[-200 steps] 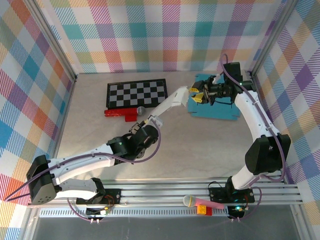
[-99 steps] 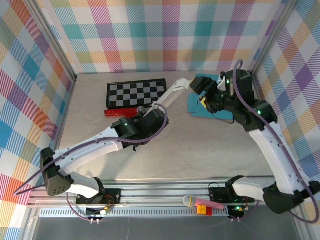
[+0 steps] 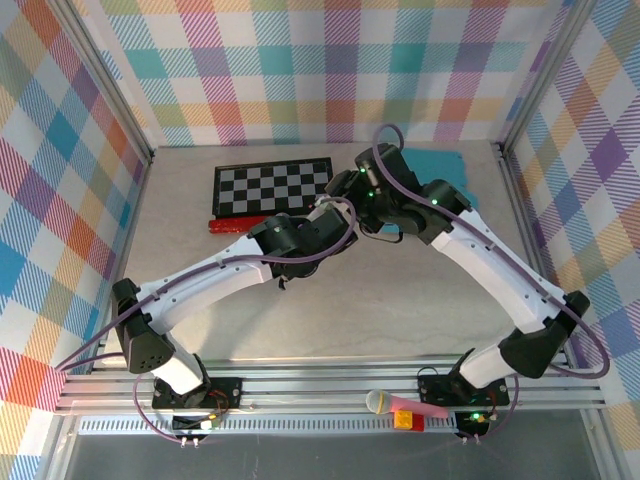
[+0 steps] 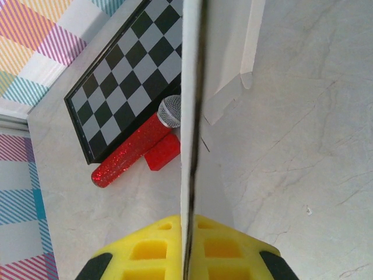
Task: Fold the paper box
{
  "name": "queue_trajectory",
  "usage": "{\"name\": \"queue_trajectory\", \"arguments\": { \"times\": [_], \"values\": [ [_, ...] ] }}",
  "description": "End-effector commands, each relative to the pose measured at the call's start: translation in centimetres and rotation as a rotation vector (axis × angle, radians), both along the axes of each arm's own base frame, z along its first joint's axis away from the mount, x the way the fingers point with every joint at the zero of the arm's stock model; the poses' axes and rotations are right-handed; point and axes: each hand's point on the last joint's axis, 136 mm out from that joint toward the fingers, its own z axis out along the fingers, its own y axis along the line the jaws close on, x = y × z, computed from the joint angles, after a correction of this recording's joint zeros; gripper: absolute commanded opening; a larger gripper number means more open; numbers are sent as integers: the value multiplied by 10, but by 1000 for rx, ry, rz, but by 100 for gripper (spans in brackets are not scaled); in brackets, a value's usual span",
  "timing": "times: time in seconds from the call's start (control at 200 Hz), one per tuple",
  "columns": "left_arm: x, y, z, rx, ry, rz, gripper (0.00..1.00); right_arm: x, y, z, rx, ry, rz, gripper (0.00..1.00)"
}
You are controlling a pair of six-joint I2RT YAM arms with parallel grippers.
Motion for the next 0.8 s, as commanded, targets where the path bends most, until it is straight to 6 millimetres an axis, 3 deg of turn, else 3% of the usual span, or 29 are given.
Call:
{"name": "queue_trajectory", "arguments": {
  "times": [0.0, 0.19, 0.33, 0.37, 0.38, 0.45, 0.49, 0.65, 0.795],
  "values": [
    [1, 6, 10, -14, -10, 28, 0, 5, -1, 24, 40, -39, -38, 60],
    [1, 2, 14, -20, -30, 12, 0, 14, 3, 14, 25, -6, -53, 32],
    [0, 1, 23, -49, -65, -3, 0, 21, 1, 14, 45, 20, -72, 0],
    [-1, 1, 26, -62, -72, -9, 0, 22, 1, 18, 59, 15, -78, 0],
    [-1, 1, 27, -66, -74, -10, 2, 23, 0, 19, 62, 13, -80, 0],
    [-2, 3, 35, -109, -98, -8, 44, 25, -3, 28, 97, 14, -101, 0],
    [-3, 6, 41, -149, -121, -3, 57, 25, -5, 31, 122, 33, -117, 0],
    [-6, 29, 55, -390, -162, 32, 71, 26, -18, 38, 206, 134, -191, 0],
    [-11, 46, 49, -517, -168, 7, 76, 28, -26, 41, 273, 227, -237, 0]
  ]
}}
